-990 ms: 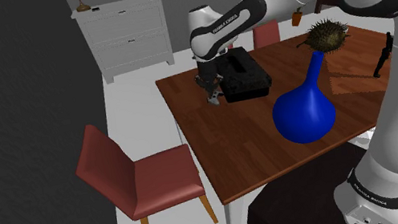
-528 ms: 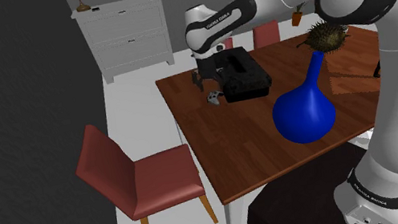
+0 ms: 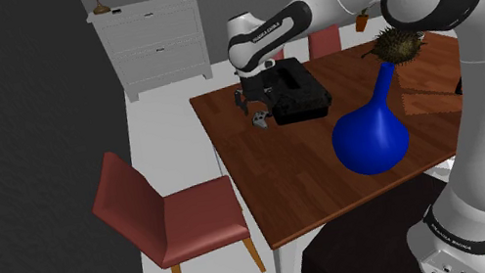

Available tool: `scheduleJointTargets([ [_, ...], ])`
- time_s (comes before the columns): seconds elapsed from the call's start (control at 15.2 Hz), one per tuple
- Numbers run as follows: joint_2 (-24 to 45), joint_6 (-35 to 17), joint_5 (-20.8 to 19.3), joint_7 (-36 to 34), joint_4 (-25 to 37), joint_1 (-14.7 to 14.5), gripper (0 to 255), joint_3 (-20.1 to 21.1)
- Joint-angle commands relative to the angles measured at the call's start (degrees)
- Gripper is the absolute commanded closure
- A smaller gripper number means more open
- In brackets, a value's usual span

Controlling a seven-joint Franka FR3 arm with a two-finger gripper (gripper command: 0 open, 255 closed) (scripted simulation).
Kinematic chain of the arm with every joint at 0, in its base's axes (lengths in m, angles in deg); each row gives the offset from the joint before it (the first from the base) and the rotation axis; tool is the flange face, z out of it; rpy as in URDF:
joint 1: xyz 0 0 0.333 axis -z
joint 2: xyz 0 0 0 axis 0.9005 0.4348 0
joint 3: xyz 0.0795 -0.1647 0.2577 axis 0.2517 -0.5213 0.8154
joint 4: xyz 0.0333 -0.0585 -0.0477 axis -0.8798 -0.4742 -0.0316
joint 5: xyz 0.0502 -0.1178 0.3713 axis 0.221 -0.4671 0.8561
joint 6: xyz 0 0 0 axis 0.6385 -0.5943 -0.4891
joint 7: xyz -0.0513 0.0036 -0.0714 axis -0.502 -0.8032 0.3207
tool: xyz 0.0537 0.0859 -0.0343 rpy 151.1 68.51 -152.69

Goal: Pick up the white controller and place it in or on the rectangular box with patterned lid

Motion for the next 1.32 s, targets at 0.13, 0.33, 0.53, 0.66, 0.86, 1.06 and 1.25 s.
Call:
scheduleJointTargets([
  [0.13,0.53,0.04,0.05,-0.04,-0.4,0.0,0,-0.01],
  [0.33,0.71,-0.01,0.01,0.02,-0.27,0.04,255,-0.03],
  [0.53,0.94,-0.2,-0.05,-0.22,-0.25,-0.12,255,0.0],
  [0.66,1.19,-0.55,-0.11,-0.11,-0.35,-0.04,255,-0.07],
  [0.86,1.24,-0.53,-0.12,-0.07,-0.27,-0.02,255,-0.09],
  [1.06,-0.17,1.28,0.22,0.07,0.16,0.06,255,0.1],
  [1.25,-1.12,3.19,0.47,0.24,1.14,0.11,255,0.21],
])
